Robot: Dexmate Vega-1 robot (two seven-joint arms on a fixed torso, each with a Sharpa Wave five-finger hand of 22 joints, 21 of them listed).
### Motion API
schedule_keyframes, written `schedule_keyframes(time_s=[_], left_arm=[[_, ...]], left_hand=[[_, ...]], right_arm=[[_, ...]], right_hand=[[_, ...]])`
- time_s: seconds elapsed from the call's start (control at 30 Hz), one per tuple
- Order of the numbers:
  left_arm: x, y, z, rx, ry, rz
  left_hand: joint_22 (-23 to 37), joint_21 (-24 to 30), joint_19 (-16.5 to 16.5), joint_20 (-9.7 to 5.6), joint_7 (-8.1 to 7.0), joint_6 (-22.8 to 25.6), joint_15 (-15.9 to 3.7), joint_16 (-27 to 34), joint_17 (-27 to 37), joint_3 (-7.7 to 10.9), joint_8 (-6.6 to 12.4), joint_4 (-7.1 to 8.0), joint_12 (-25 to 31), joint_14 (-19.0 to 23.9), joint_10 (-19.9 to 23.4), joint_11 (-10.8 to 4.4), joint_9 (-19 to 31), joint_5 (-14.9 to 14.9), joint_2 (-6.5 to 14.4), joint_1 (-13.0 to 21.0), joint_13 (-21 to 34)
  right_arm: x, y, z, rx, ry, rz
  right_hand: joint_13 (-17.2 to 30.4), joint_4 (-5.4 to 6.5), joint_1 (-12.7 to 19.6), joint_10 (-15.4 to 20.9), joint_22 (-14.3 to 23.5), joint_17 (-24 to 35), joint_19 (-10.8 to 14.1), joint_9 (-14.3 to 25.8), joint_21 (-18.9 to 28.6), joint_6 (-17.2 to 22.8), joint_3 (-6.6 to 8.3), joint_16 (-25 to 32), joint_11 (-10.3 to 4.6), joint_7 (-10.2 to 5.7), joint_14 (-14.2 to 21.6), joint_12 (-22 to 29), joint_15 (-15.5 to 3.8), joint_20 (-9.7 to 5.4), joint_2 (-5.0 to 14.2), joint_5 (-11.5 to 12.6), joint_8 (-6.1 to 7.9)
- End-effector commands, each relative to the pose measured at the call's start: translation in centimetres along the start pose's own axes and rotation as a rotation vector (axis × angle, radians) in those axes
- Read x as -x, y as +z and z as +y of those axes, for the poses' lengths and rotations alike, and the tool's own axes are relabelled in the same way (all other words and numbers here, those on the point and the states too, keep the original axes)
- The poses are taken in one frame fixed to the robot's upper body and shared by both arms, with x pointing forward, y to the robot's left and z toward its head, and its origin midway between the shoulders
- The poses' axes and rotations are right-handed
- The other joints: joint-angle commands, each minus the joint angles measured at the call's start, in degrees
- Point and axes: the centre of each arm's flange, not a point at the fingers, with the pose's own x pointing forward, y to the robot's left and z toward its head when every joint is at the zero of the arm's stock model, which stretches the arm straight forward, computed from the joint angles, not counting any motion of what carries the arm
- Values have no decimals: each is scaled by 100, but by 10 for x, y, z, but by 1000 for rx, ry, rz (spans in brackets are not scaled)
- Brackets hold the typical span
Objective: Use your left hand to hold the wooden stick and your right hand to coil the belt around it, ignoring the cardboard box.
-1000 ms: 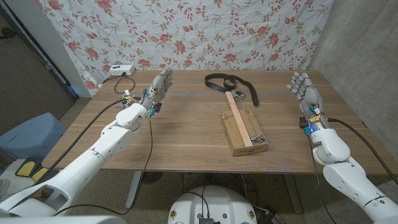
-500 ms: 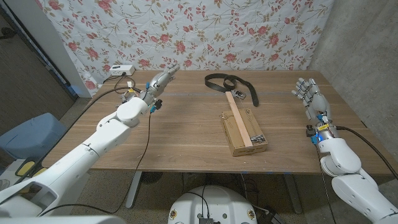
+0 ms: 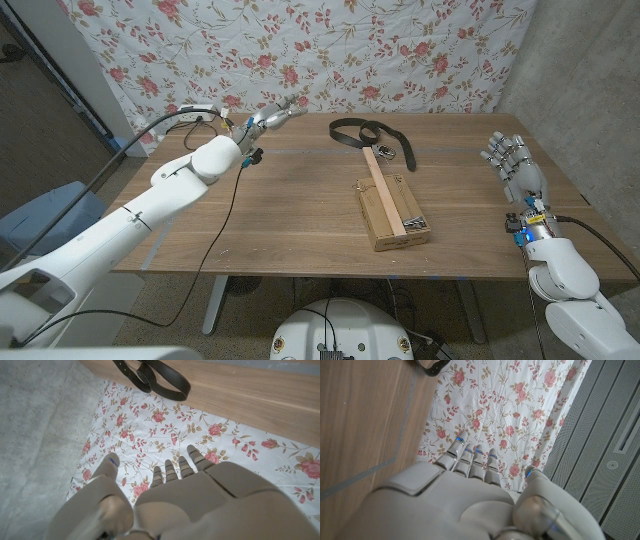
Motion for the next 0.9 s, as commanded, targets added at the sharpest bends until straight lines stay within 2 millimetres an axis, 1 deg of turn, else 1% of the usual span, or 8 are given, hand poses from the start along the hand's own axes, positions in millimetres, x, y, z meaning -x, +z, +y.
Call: schedule_keyframes(time_s=[0.03,0.13,0.3,0.37,0.5,0.63,0.77,0.9], left_arm=[[-21,34,11,-265,-84,32],[-25,42,11,-330,-104,41],[-32,53,11,-428,-129,53],[-34,58,11,-470,-139,56],[-38,69,10,-558,-163,60],[-43,81,10,-649,-195,57],[-50,95,9,-749,-226,45],[-56,110,7,-853,-260,29]], left_hand=[[6,19,57,-54,-83,69,-45,-30,3,68,32,-167,-2,54,84,-92,30,-23,5,216,24],[5,13,101,-84,-153,122,-68,-48,3,108,34,-265,-9,69,129,-147,32,-36,10,373,25],[1,4,144,-97,-238,226,-111,-64,2,152,57,-350,-17,80,180,-193,33,-32,14,556,25],[-2,-4,170,-115,-288,258,-132,-76,2,187,57,-388,-27,77,200,-222,33,-21,24,681,25],[-6,-17,210,-110,-341,267,-154,-87,0,249,43,-422,-27,80,268,-274,35,-3,54,891,27],[-10,-44,239,-97,-442,345,-175,-93,-2,317,56,-443,-34,96,337,-297,39,20,72,1151,28],[-13,-63,273,-83,-466,466,-164,-101,-4,337,92,-453,-45,95,382,-307,45,29,24,1342,29],[-18,-93,303,-67,-500,483,-183,-111,-3,291,89,-462,-73,81,392,-318,52,45,-161,1518,33]], right_arm=[[6,9,-4,35,46,2],[3,11,-4,55,47,13],[-14,10,1,85,88,47],[-21,9,3,86,104,52],[-30,10,6,87,119,51],[-35,11,9,90,130,48],[-36,11,9,90,129,42],[-35,12,10,86,113,40]], right_hand=[[21,-52,22,70,13,21,49,7,-16,54,2,27,-15,-9,87,49,22,37,-31,39,32],[22,-62,29,73,14,21,71,7,-20,55,5,29,-14,-12,110,44,32,52,-31,39,27],[24,-124,95,66,15,19,68,7,-57,42,27,11,14,-46,117,23,49,172,-35,41,8],[25,-143,116,51,16,18,59,7,-71,35,35,0,9,-67,102,13,68,185,-35,41,1],[26,-169,145,32,16,18,56,7,-87,30,47,-8,14,-89,102,-1,92,196,-31,39,-6],[27,-188,167,33,17,19,57,8,-99,32,57,-14,20,-100,103,-5,95,192,-26,38,-9],[28,-199,178,36,18,20,60,8,-108,32,63,-17,12,-110,106,-7,94,193,-21,35,-12],[29,-207,183,53,19,22,63,9,-117,30,67,-18,21,-110,112,-4,94,195,-18,32,-16]])
